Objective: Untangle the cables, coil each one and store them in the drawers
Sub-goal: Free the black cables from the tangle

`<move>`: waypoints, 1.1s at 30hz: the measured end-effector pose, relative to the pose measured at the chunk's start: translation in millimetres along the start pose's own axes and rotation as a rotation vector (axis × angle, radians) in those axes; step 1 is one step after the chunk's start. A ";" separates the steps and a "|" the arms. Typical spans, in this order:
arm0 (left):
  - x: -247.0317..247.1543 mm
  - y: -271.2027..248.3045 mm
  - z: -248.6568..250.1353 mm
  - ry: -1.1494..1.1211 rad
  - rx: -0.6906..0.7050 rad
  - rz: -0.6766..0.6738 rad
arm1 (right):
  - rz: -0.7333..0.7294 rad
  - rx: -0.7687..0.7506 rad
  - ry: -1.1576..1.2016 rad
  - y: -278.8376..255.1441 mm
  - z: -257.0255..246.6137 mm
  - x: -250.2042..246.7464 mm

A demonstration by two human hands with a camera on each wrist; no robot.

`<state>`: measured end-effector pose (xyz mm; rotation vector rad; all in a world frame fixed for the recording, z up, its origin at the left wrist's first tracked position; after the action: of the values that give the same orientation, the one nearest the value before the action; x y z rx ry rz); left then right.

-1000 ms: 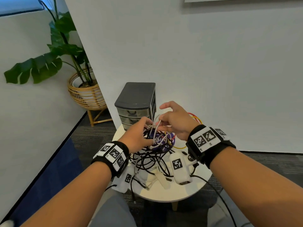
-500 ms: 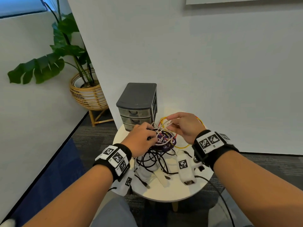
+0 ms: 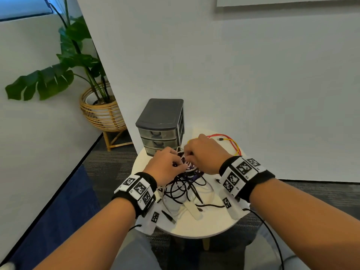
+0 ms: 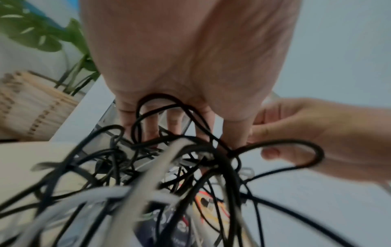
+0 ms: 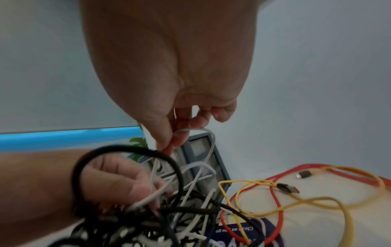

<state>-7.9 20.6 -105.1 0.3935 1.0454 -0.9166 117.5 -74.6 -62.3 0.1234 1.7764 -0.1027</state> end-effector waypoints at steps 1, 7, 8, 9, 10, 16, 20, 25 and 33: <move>-3.4 -1.2 0.3 -0.047 -0.004 0.020 | 0.017 0.030 0.073 1.0 3.9 0.5; -21.7 -1.4 4.4 -0.143 -0.062 -0.010 | 0.357 0.265 0.514 2.4 34.0 -2.4; -21.9 -1.0 4.7 -0.145 -0.083 -0.015 | 0.398 0.290 0.562 1.9 35.6 -2.1; -21.7 -1.0 4.3 -0.157 -0.100 -0.022 | 0.438 0.309 0.613 1.1 36.6 -2.0; -21.9 -1.8 3.8 -0.173 -0.108 -0.029 | 0.472 0.328 0.661 0.8 38.1 -1.9; -26.4 -5.9 -0.1 -0.238 -0.127 -0.055 | 0.551 0.400 0.931 -9.1 52.8 5.0; -27.5 -6.6 1.5 -0.211 -0.109 -0.029 | 0.453 0.446 0.849 -12.9 57.5 9.1; -24.5 -8.6 -0.7 -0.221 -0.123 0.026 | 0.183 0.271 0.135 -22.7 30.5 3.0; -20.0 -13.6 6.5 -0.282 -0.174 0.127 | -0.204 0.097 -0.091 -9.0 -18.7 21.5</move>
<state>-18.9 17.5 -82.8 0.1769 0.8233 -0.7368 93.7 -80.3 -79.4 0.0062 1.6893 -0.3367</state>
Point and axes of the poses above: each hand's wrist, its own y-axis towards the middle knuckle, its own x-axis out of the palm, z = x × y, the point moved 2 cm from there along y, towards the middle knuckle, and after that the axes turned 3 degrees about -x, right-handed, at the moved point
